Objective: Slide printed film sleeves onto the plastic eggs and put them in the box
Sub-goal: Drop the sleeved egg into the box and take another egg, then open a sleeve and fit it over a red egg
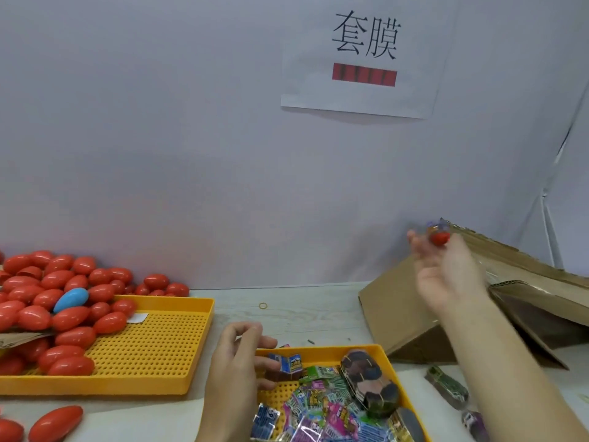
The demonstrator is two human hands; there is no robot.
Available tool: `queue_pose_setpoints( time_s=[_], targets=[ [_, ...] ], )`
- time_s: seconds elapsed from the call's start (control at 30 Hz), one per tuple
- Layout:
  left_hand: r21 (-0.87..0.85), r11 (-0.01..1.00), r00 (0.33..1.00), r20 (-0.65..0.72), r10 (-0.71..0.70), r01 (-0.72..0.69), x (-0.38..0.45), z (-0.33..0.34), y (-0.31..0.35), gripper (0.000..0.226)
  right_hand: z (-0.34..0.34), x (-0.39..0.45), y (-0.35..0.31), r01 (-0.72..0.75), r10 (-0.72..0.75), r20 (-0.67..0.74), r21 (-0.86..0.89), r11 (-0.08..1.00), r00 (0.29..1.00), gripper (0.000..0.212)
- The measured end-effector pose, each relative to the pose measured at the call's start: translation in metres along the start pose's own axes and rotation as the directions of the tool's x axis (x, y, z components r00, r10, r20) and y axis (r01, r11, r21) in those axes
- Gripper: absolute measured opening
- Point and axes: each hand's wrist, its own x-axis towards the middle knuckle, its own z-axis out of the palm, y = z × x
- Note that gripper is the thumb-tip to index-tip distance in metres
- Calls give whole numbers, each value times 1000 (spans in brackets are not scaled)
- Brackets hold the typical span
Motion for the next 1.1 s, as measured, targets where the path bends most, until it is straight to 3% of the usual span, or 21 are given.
queue_pose_setpoints(
  time_s=[0.1,0.17,0.27,0.33,0.43,0.57,0.67,0.8,0.9,0.97,1.03,1.1],
  targets=[
    [-43,999,999,-5,-34,34,3,0,-1,18,0,4,-17,7,-14,-53,-118,993,999,42],
    [-54,997,999,-7,-49,48,4,0,0,19,-10,-9,6,-50,66,31,-356,933,997,35],
    [-52,998,999,-5,-42,41,1,3,2,19,-27,-40,57,-61,285,193,-722,690,939,24],
    [-55,998,1000,-13,-17,16,0,5,3,19,-31,-57,83,54,440,307,-865,499,844,23],
    [-94,996,999,-37,-13,10,0,1,7,20,-28,-76,102,321,546,465,-883,343,697,29],
    [-171,985,997,-76,-4,-9,7,-17,20,21,-27,-81,102,393,597,503,-863,317,624,30],
    [14,997,990,-118,80,-79,14,-43,30,20,-30,-81,104,435,614,512,-854,286,600,32],
    [252,964,946,-281,160,-88,30,-84,46,17,-30,-81,107,523,627,538,-820,235,563,37],
    [550,834,927,-291,236,-39,53,-107,55,12,-33,-78,107,516,620,543,-820,247,567,41],
    [729,685,911,-282,301,-1,74,-121,60,10,-34,-76,108,508,594,555,-819,268,582,40],
    [889,457,922,-206,327,37,94,-134,63,19,-35,-74,109,502,577,568,-815,291,587,37],
    [987,143,968,-107,228,76,109,-138,65,20,-35,-71,111,508,570,577,-809,297,586,35]
  ],
)
